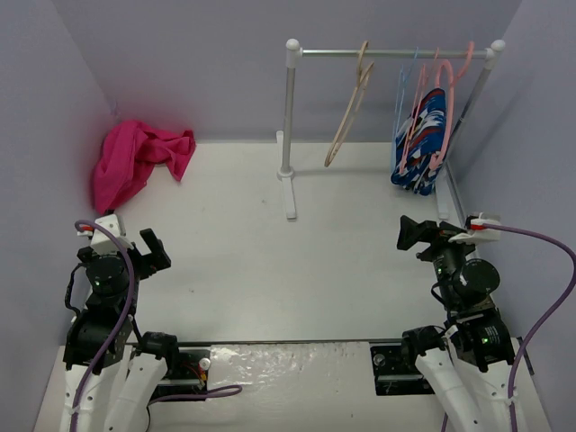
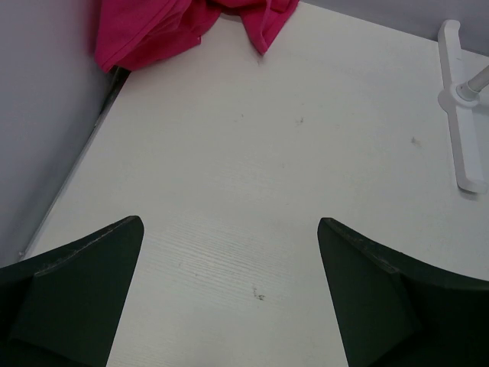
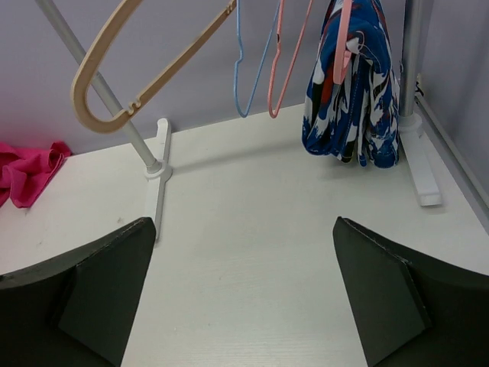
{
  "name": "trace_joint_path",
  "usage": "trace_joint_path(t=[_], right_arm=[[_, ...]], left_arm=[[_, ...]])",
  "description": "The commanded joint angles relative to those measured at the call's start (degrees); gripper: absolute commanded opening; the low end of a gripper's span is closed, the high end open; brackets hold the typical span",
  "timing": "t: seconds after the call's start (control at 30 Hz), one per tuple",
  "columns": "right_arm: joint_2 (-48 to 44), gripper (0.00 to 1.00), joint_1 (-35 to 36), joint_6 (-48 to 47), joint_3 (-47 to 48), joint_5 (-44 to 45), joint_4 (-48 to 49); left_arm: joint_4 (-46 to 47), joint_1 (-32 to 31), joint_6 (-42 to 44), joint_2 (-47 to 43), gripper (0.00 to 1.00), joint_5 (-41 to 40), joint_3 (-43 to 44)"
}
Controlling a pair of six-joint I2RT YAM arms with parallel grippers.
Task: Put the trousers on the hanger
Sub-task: Flatten out the trousers at the center of the board.
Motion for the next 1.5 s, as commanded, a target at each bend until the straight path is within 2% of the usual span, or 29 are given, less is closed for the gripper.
trace_joint_path(t=[0.0,0.23,0.4,0.57,0.77,1.03,1.13,1.33,1.47], right_arm=[[0.7,1.00,0.5,0.7,0.8,1.0,5.0],[-0.2,1.00,0.5,3.0,0.4,3.1,4.7],[1.1,1.00,0.5,5.0,0.1,3.6,4.3],[4.6,1.00,0.5,6.2,0.5,1.3,2.9],[8.3,1.00,0.6,7.4,1.1,-4.2,2.6],[9.3,1.00,0.8,8.2,1.3,-8.3,2.6],[9.2,1.00,0.9,7.7,1.2,-9.3,2.5],[8.2,1.00,1.5,5.7,0.1,-10.8,2.6],[7.8,1.00,1.8,5.2,-0.7,-11.4,2.6]], left_arm=[[4.0,0.1,-0.6,1.4,0.97,-0.1,-0.1],[3.8,0.1,-0.9,4.3,0.97,1.5,0.0],[3.3,0.1,-1.9,10.6,0.97,2.2,0.8],[4.2,0.1,-4.1,20.3,0.97,3.8,4.4],[16.1,0.6,-8.7,35.8,0.97,3.6,9.1],[27.2,3.6,-10.5,69.8,0.97,-4.1,30.1],[27.2,5.2,-10.1,82.9,0.97,-3.8,39.6],[27.1,7.1,-9.4,98.9,0.97,-5.4,55.4],[27.2,9.2,-9.4,107.3,0.89,-6.3,63.5]])
